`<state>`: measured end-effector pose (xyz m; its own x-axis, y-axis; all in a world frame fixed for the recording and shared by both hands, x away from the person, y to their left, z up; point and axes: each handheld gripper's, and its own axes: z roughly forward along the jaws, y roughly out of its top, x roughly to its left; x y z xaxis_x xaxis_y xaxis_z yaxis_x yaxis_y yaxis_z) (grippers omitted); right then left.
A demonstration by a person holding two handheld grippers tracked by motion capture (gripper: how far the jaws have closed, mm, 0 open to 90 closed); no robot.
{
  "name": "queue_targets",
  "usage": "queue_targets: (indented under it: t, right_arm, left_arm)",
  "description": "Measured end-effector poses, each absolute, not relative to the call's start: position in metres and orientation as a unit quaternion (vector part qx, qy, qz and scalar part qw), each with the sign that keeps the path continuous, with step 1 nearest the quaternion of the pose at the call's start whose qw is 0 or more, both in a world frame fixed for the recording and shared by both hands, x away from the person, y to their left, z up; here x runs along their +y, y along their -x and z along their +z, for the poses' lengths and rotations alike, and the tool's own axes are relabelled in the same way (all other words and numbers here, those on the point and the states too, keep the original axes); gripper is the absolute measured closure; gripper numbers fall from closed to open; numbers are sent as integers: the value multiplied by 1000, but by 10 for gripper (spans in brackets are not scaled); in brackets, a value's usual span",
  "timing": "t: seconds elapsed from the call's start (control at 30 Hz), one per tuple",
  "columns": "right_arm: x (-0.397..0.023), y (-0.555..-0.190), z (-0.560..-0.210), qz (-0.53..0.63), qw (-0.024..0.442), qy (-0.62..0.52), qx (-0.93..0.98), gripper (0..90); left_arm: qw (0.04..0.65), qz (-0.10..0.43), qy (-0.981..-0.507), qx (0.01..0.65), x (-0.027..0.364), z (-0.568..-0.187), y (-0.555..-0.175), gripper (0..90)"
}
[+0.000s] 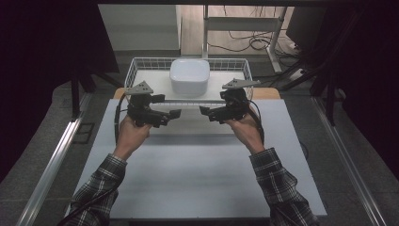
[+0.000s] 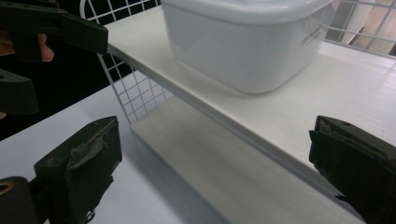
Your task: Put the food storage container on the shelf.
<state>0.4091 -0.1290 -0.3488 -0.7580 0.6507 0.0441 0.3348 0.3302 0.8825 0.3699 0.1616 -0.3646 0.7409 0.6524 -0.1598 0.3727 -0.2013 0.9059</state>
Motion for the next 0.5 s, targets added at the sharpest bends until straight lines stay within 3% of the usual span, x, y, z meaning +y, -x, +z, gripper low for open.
queue_targets:
  t: [0.5]
  right_arm:
    - [-128, -382, -366, 481, 165, -287, 812, 21]
  left_arm:
    - [508, 121, -787, 328, 154, -397, -344, 58]
